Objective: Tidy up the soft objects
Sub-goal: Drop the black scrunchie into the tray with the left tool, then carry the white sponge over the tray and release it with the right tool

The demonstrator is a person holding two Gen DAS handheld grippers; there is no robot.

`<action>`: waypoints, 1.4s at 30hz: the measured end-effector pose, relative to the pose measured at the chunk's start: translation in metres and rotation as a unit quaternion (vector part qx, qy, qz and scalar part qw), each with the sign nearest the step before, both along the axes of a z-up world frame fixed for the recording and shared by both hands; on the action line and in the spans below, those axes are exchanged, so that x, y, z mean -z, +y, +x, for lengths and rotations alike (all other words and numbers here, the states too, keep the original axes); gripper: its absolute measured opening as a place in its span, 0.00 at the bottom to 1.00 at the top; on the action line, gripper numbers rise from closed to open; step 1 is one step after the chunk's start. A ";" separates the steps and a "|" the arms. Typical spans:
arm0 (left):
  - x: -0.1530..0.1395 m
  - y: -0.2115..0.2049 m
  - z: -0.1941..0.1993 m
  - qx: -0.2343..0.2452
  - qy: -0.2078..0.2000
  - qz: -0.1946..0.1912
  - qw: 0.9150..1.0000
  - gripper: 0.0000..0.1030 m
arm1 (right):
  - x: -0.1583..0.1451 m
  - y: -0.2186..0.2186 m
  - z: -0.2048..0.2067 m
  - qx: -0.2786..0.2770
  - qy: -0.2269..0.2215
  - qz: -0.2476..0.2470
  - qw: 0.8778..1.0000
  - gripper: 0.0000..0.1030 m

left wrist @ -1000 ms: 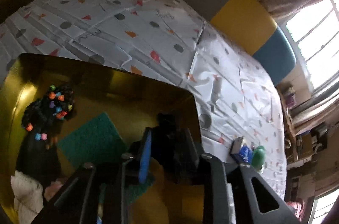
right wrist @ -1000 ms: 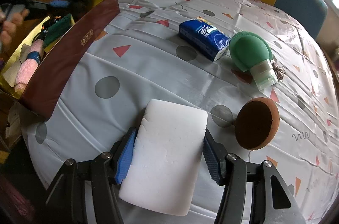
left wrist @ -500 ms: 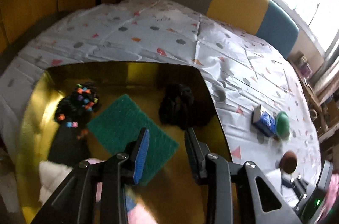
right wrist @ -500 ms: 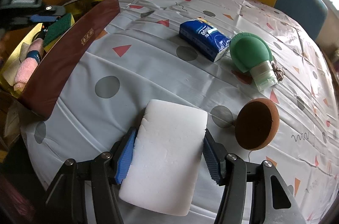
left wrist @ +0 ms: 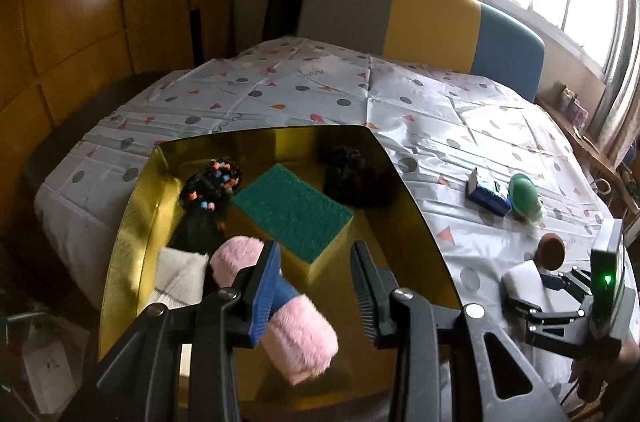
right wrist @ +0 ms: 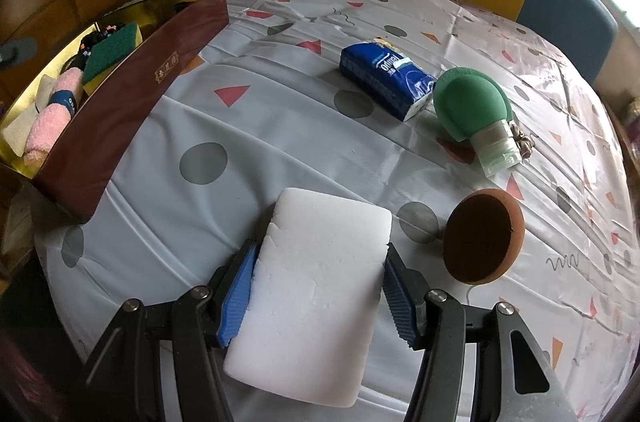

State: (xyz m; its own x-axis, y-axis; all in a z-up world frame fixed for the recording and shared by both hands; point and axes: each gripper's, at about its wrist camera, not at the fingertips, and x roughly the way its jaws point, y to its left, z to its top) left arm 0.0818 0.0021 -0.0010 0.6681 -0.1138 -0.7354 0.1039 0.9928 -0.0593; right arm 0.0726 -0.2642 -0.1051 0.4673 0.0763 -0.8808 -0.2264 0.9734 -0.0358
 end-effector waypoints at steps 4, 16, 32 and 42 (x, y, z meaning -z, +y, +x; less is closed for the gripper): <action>-0.002 0.003 -0.007 -0.003 -0.003 0.000 1.000 0.36 | 0.000 0.000 -0.001 0.001 -0.002 0.000 1.000 0.58; -0.003 0.021 -0.013 -0.022 -0.009 -0.004 1.000 0.36 | 0.000 -0.001 -0.001 0.013 -0.001 0.006 1.000 0.58; 0.001 0.049 -0.021 -0.042 -0.006 -0.019 0.999 0.36 | -0.012 0.013 -0.001 0.079 0.016 0.016 0.997 0.56; 0.003 0.061 -0.021 -0.057 -0.003 -0.029 0.998 0.36 | -0.079 0.062 0.001 0.044 -0.041 0.117 0.991 0.56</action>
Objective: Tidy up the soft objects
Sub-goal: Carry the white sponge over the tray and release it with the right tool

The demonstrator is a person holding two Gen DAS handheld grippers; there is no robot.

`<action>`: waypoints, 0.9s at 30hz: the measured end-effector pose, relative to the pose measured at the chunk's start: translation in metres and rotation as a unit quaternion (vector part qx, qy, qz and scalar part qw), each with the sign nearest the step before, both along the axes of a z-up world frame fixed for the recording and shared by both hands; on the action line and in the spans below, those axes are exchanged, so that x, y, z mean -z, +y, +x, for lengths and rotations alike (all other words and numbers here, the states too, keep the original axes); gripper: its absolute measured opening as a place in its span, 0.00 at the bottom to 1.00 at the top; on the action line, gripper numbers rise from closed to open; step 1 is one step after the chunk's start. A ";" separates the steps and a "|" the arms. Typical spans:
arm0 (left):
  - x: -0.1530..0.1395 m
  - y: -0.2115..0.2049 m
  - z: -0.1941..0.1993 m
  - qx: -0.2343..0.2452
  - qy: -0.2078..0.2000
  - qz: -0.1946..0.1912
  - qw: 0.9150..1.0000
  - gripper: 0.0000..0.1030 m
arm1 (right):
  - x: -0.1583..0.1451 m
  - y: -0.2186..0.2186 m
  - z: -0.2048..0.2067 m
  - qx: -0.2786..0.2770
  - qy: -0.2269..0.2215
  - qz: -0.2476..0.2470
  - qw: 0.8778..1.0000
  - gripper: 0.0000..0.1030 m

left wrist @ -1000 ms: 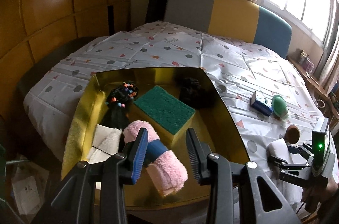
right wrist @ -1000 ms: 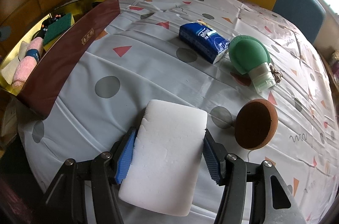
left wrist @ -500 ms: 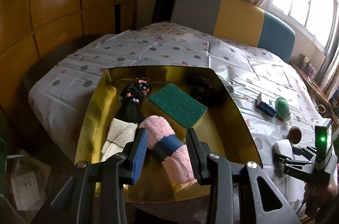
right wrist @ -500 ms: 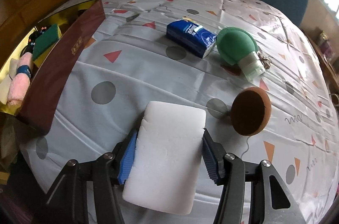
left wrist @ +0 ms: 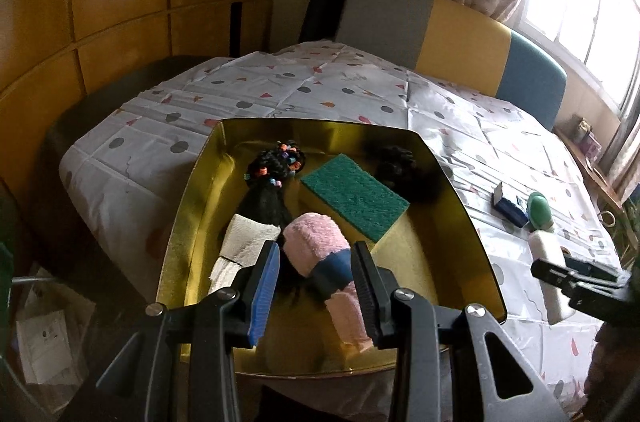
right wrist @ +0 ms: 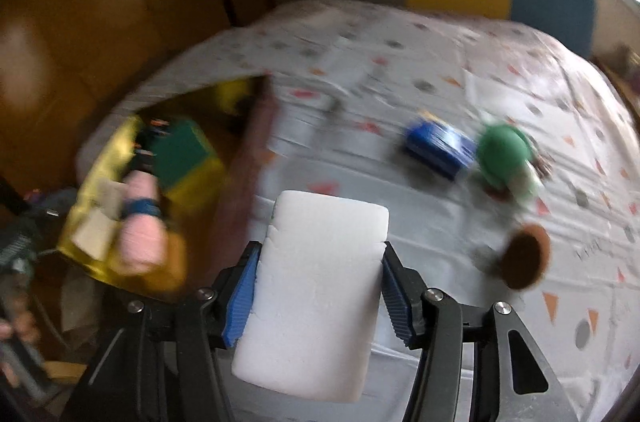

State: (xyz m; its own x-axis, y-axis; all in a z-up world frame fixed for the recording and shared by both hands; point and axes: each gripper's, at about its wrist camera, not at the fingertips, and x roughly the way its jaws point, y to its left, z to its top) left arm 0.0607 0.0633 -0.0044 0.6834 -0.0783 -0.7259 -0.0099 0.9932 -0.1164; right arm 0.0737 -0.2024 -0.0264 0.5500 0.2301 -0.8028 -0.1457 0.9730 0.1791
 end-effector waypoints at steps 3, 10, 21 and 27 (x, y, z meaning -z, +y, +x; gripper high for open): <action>0.000 0.005 0.001 -0.007 0.002 -0.002 1.000 0.36 | -0.011 0.035 0.004 -0.045 -0.008 0.009 0.999 0.56; -0.006 0.012 0.000 -0.018 -0.008 0.002 1.000 0.36 | -0.005 0.103 0.022 -0.115 0.015 -0.013 0.993 0.56; -0.006 0.017 -0.001 -0.022 -0.005 0.002 1.000 0.36 | 0.032 0.128 0.048 -0.127 0.051 -0.067 0.988 0.57; -0.006 0.016 -0.002 -0.019 -0.003 0.001 1.000 0.36 | 0.042 0.131 0.055 -0.124 0.043 -0.085 0.988 0.63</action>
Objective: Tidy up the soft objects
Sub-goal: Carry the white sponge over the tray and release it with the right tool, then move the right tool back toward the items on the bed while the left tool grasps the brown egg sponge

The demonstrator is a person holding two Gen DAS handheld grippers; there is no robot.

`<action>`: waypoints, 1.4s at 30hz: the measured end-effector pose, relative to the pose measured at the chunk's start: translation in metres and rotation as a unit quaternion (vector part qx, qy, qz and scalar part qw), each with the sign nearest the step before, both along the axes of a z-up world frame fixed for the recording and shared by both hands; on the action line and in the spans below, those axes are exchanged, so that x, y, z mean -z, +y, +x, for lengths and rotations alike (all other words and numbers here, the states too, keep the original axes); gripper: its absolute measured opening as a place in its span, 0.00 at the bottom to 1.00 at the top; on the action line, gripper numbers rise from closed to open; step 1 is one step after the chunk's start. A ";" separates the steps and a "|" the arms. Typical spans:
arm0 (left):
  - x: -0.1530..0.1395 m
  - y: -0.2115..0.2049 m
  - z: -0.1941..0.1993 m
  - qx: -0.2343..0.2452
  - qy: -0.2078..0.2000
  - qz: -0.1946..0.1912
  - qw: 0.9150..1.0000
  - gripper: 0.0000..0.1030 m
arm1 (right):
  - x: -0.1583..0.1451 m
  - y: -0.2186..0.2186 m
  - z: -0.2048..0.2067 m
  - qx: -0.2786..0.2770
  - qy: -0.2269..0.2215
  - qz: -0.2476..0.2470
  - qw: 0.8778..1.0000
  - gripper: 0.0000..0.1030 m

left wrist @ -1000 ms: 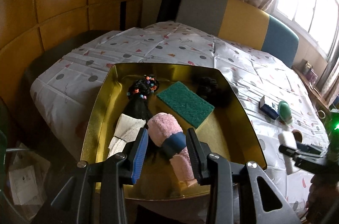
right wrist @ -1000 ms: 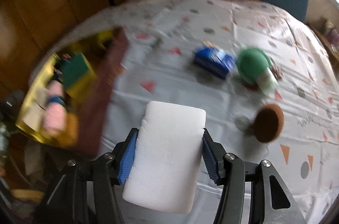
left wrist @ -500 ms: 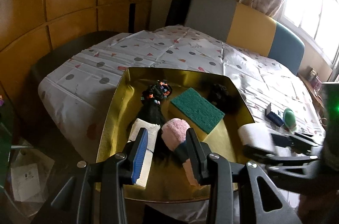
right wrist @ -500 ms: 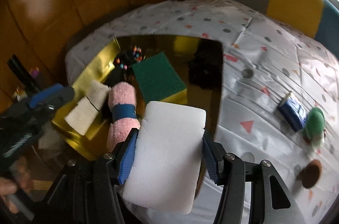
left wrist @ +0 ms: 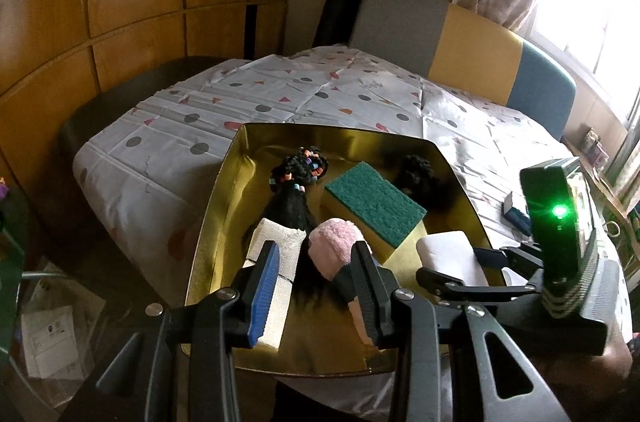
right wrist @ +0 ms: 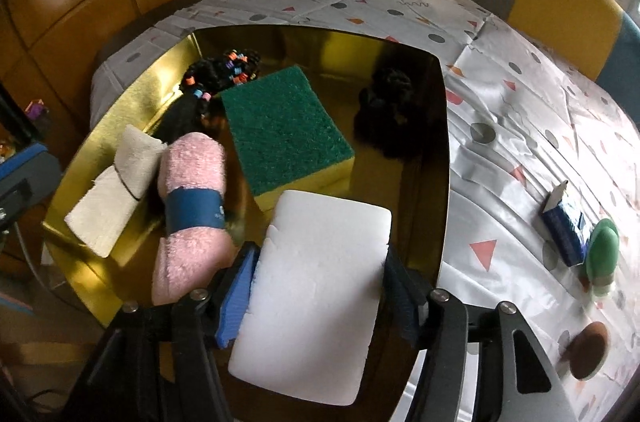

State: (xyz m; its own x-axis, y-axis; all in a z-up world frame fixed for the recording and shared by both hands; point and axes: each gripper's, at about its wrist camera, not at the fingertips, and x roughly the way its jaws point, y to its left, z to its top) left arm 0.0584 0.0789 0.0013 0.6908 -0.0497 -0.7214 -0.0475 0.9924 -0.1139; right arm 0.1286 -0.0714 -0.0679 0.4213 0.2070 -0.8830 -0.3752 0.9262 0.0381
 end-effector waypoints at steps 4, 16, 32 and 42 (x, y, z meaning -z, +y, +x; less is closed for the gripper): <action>-0.001 -0.001 -0.001 0.003 0.001 0.002 1.000 0.36 | -0.001 0.002 -0.002 -0.001 -0.014 0.001 1.000 0.67; -0.003 -0.009 -0.001 0.011 0.000 0.007 1.000 0.36 | -0.029 -0.024 -0.024 0.030 -0.062 0.046 0.997 0.80; -0.006 -0.038 -0.004 0.049 0.002 0.030 0.998 0.36 | -0.046 -0.134 -0.037 0.121 -0.103 0.029 0.987 0.80; -0.008 -0.066 -0.005 0.082 0.002 0.048 0.995 0.36 | -0.043 -0.238 -0.041 0.209 -0.115 -0.014 0.971 0.80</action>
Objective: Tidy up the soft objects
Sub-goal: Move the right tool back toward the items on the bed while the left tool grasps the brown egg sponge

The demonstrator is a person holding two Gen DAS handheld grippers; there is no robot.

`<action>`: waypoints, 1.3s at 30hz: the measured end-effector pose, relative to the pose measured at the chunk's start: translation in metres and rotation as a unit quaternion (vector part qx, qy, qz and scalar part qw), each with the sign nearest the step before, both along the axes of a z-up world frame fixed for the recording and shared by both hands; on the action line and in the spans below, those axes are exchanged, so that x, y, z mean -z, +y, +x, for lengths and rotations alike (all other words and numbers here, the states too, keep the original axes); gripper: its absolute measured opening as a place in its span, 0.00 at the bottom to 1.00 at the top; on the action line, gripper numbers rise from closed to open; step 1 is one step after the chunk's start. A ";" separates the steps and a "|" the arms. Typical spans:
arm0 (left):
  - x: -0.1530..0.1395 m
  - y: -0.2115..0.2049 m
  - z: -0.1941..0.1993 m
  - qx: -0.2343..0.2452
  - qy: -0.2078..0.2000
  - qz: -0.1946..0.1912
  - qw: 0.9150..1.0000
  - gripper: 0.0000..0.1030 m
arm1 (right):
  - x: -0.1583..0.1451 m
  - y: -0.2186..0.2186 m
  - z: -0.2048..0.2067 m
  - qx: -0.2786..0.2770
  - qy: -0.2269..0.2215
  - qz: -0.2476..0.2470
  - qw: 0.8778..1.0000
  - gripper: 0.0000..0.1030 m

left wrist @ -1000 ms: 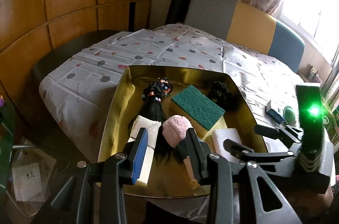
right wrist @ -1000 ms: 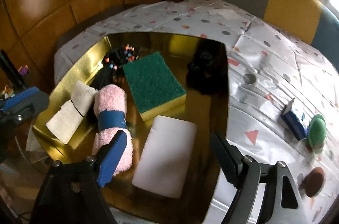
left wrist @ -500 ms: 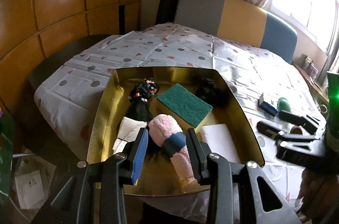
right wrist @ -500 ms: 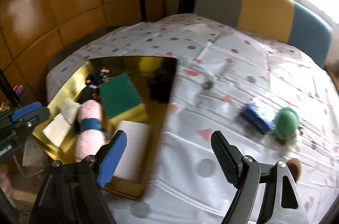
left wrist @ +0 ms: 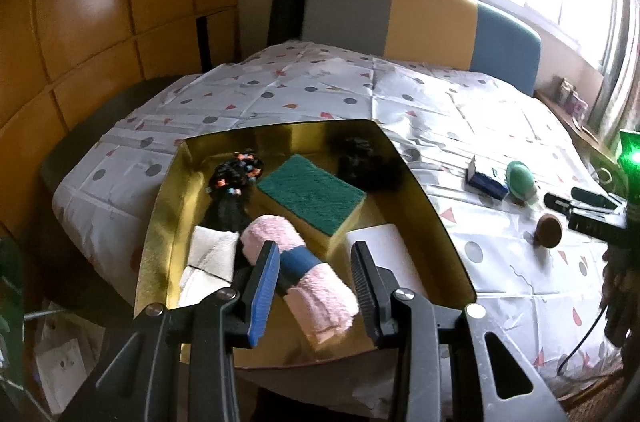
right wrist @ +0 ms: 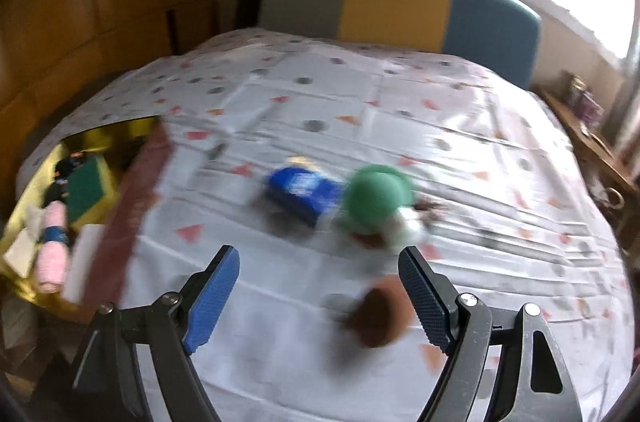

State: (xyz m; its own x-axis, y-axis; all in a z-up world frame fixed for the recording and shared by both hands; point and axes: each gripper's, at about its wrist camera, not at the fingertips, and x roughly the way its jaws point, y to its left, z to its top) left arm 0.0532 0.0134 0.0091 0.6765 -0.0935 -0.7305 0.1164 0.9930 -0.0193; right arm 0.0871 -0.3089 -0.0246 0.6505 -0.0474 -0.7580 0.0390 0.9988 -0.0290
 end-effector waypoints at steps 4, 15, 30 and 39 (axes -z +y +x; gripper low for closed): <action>-0.002 -0.016 0.001 0.019 -0.002 0.008 1.000 0.36 | 0.007 -0.051 -0.002 0.056 -0.009 -0.012 0.998 0.80; -0.007 -0.076 0.013 0.080 -0.006 0.035 0.996 0.36 | 0.021 -0.128 -0.014 0.195 0.009 0.053 0.979 0.81; 0.019 -0.187 0.033 0.195 0.044 0.026 0.980 0.36 | 0.023 -0.167 -0.031 0.285 0.007 0.125 0.950 0.82; 0.040 -0.253 0.045 0.268 0.098 -0.029 0.958 0.36 | 0.018 -0.170 -0.033 0.289 -0.006 0.134 0.948 0.82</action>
State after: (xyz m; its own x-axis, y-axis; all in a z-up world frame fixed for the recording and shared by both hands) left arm 0.0985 -0.2398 -0.0314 0.3709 -0.4332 -0.8214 0.5970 0.7888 -0.1464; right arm 0.0539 -0.4790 -0.0427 0.5825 -0.2053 -0.7865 0.5814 0.7814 0.2267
